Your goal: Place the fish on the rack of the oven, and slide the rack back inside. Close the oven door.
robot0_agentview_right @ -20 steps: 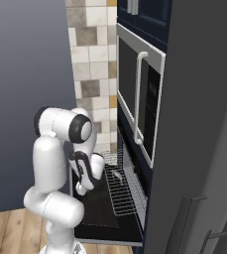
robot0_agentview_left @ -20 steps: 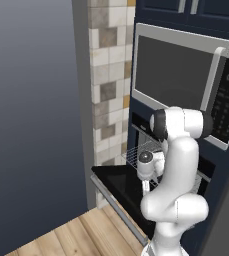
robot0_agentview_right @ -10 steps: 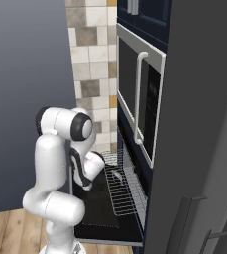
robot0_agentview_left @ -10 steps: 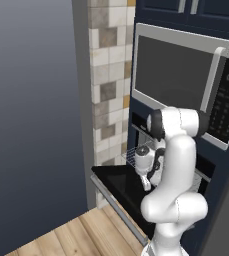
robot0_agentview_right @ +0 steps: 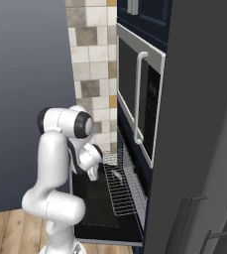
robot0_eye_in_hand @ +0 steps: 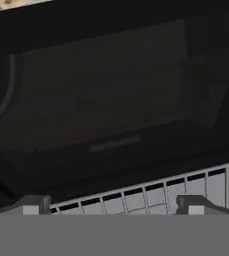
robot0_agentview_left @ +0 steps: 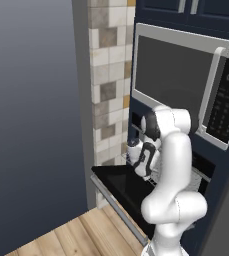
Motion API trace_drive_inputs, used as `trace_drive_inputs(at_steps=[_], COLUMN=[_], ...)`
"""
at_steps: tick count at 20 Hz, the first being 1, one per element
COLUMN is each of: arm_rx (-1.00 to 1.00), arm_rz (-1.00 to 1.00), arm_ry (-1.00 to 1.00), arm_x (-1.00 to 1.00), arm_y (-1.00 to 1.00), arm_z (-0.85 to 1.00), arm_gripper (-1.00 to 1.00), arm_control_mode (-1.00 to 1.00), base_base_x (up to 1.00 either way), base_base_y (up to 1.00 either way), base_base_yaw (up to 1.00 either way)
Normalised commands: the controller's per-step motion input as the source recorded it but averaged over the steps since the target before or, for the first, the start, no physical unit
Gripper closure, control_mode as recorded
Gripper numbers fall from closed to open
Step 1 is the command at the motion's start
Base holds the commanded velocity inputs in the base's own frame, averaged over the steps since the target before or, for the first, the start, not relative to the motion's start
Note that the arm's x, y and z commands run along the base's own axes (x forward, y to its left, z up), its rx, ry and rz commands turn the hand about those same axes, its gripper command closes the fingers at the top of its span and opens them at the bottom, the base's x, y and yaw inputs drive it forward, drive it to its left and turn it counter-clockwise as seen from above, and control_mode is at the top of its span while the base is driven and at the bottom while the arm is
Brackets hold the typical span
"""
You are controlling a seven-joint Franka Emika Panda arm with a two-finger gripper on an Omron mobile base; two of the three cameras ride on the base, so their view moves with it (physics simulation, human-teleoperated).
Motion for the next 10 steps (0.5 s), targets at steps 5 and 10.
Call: trace_drive_inputs(at_steps=[5, 10], arm_rx=[-0.19, -0.17], arm_rz=[0.14, 0.10], arm_ry=[0.00, 0.00], arm_x=[0.08, -0.12], arm_y=[0.07, 0.01], arm_z=[-0.72, -0.98], arm_gripper=[-1.00, -1.00], arm_control_mode=[-1.00, -1.00], base_base_x=[0.00, 0.00], base_base_y=[0.00, 0.00], base_base_yaw=[0.00, 0.00])
